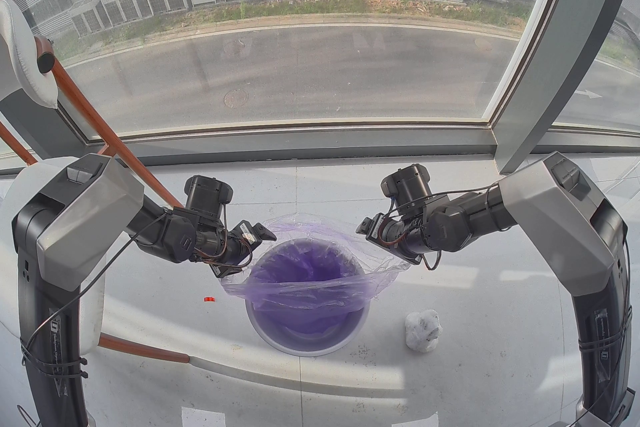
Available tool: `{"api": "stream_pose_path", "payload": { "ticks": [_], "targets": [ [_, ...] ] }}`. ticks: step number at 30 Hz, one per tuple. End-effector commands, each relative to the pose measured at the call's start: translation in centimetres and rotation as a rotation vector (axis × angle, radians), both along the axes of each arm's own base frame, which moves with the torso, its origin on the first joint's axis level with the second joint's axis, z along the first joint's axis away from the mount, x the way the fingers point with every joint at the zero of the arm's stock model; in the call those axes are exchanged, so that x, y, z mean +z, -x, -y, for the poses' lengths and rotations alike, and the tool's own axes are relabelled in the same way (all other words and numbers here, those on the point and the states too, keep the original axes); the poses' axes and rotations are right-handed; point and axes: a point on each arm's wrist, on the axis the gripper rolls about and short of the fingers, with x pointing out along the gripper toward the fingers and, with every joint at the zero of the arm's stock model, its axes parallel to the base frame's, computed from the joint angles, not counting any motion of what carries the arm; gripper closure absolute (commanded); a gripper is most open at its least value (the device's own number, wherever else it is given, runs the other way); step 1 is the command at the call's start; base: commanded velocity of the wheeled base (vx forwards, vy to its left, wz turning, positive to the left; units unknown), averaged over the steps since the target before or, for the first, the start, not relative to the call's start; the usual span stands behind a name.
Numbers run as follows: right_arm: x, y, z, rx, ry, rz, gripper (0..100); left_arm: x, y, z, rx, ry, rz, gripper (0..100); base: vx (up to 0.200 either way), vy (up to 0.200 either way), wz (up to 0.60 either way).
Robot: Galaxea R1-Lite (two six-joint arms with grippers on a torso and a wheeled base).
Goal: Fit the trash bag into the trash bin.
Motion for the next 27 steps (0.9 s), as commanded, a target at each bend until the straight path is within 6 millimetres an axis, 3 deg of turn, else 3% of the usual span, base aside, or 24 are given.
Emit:
{"api": "stream_pose_path", "payload": {
  "ticks": [1,6,8,19,27],
  "targets": [
    [-1.7,0.1,-0.4,0.008,0.018,-0.030,0,-0.5,0.1,0.0,0.004,0.000,-0.017,0,0.000,0.000,0.00],
    [-2.3,-0.1,-0.6,0.011,0.021,-0.033,0,-1.6,-0.1,-0.1,0.009,-0.008,-0.037,0,0.000,0.000,0.00],
    [-2.3,-0.3,-0.5,0.007,0.019,-0.032,0,-1.8,-0.4,-1.4,0.039,-0.012,-0.040,0,0.000,0.000,0.00],
    [-2.3,-0.9,0.4,-0.016,0.017,-0.030,0,-2.5,-0.7,-3.4,0.089,-0.014,-0.063,0,0.000,0.000,0.00],
    [-2.6,-0.8,0.8,-0.028,0.035,-0.040,0,-3.8,1.1,-3.4,0.074,-0.041,-0.129,0,0.000,0.000,0.00]
  ]
}}
